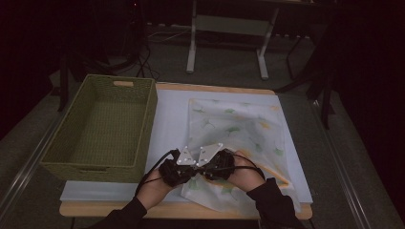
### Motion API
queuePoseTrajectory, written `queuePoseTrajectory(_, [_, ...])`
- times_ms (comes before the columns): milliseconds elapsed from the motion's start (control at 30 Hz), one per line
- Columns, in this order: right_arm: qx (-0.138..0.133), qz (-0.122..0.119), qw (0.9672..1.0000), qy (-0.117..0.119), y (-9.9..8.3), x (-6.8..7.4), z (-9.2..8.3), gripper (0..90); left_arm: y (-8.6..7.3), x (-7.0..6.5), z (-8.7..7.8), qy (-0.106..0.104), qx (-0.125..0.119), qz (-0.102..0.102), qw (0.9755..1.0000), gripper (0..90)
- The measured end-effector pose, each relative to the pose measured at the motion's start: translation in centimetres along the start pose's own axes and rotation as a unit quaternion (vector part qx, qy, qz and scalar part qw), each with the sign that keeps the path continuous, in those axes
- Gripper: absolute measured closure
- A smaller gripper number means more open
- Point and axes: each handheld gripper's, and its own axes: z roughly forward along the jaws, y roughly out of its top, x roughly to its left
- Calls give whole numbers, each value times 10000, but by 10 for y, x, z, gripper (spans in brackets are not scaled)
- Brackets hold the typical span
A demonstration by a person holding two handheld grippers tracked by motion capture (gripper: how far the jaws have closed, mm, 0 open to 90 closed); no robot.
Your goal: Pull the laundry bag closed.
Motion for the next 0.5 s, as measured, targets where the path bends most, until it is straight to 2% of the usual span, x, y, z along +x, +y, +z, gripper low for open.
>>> queuePoseTrajectory(133, [-109,100,9999,59,1,-1,-1,770,1,-1,0,0,-29,-32,10000,874])
queuePoseTrajectory(167, [-129,113,9998,86,2,-1,-1,776,1,-1,0,0,10,18,10000,874])
queuePoseTrajectory(400, [-80,72,9999,126,6,-1,0,780,0,-1,0,-8,31,55,10000,874])
queuePoseTrajectory(500, [-109,86,9998,144,7,-1,0,812,1,0,0,-13,48,55,10000,874])
